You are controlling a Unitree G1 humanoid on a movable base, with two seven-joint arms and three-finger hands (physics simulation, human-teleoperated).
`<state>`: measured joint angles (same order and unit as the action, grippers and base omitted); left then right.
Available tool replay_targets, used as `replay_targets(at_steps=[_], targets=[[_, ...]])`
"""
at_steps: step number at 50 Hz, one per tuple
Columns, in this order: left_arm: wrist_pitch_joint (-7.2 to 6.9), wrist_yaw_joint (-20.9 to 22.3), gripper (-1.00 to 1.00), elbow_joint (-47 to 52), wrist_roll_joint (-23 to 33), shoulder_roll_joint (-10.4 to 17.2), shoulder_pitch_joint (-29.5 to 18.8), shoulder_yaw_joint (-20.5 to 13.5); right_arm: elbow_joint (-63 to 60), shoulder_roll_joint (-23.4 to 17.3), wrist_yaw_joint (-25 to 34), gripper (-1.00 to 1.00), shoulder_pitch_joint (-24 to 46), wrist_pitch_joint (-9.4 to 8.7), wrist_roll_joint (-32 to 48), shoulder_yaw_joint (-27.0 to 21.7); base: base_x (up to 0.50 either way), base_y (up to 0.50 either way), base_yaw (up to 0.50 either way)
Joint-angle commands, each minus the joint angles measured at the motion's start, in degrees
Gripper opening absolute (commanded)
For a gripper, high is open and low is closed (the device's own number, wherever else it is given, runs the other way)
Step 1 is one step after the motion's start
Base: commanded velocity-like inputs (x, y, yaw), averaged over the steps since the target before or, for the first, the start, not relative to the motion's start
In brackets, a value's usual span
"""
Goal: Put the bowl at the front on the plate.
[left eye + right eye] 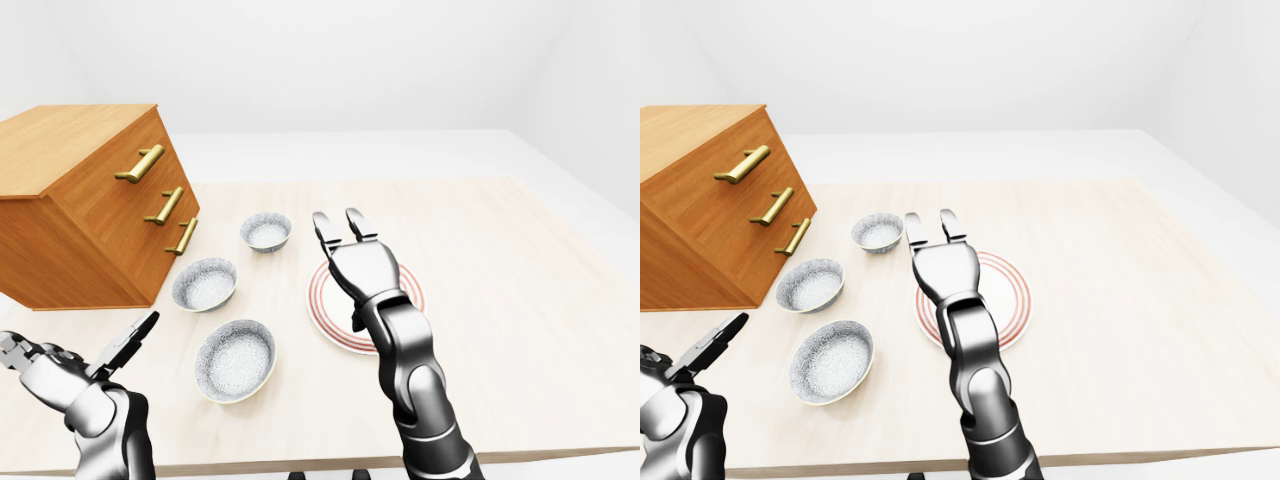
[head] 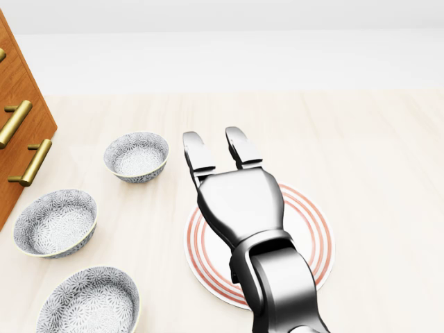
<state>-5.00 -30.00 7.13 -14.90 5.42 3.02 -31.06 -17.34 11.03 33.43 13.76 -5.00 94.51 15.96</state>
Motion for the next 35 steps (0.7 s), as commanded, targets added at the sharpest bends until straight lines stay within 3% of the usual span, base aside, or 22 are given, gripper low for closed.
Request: replay_targets(at_steps=[1,7,27,35], targets=[[0.17,0.00,1.00,-0.81,0.22,0.10,-0.20,0.19,0.47,0.39,-0.69,1.00,-1.32,0.00,-0.15,2.12,0.00,0.00,0.00],[0.00,0.00,1.00,-0.54,0.35,0.01,-0.11,0.10,0.57,0.83,0.30,1.00,-2.78,0.00,1.70,5.11,0.00,0.00,0.00],[0.00,0.00,1.00,-0.38,0.19,0.05,-0.15,0.07,-0.26,2.35,2.01,1.00,-3.45,0.00,3.83,8.26,0.00,0.00,0.00],[1.28,0.00,1.00,-2.00,0.22,0.22,-0.49,0.35,-3.02,4.35,6.57,1.00,-2.84,0.00,7.36,11.46,0.00,0.00,0.00]])
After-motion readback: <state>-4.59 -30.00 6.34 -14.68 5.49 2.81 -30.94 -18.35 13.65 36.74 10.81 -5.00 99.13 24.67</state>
